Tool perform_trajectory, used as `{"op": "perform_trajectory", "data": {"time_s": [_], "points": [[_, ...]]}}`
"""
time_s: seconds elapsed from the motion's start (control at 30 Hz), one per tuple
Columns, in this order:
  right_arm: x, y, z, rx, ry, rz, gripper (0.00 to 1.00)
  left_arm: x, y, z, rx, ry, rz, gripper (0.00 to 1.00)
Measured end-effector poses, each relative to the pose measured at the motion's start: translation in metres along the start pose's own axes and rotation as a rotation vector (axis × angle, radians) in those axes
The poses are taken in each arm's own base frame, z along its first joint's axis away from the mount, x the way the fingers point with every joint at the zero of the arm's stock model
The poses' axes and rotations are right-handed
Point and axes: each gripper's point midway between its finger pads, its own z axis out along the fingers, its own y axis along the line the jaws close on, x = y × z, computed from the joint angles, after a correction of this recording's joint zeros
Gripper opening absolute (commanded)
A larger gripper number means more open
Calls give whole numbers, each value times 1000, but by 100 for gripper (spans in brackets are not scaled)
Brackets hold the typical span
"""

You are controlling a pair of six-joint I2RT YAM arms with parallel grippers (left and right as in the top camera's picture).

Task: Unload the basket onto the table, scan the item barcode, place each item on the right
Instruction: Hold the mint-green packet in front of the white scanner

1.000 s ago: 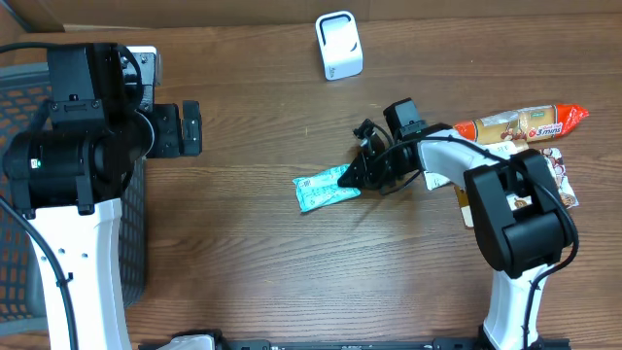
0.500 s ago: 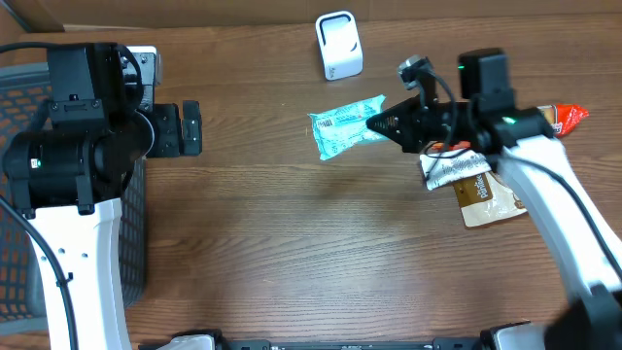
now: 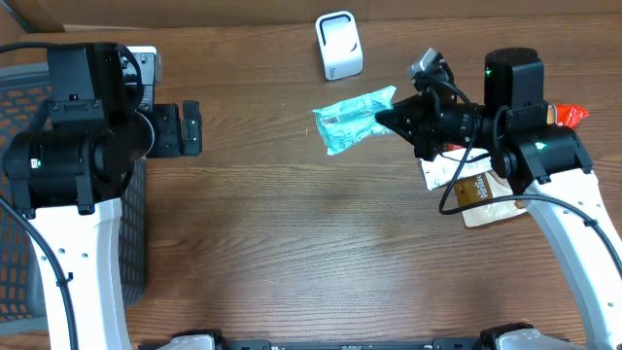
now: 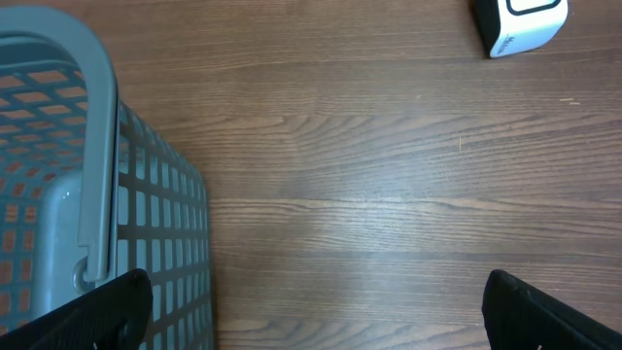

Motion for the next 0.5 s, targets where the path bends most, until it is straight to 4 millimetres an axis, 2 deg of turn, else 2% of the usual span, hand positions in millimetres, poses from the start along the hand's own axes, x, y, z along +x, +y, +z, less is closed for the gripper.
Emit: {"op": "perform_trajectory", "data": {"time_s": [0.13,0.33,0.43,0.5], "points": [[-9,-25,11,179,-10,5,3,0,0,0,0,0,0,99],[-17,-64,60,480,26,-55,4,0,0,0,0,0,0,100],[-38,-104,83,688,12,-154,4,0,0,0,0,0,0,99],[-56,-126,88,798,-31,-231,4,0,0,0,0,0,0,100]]}}
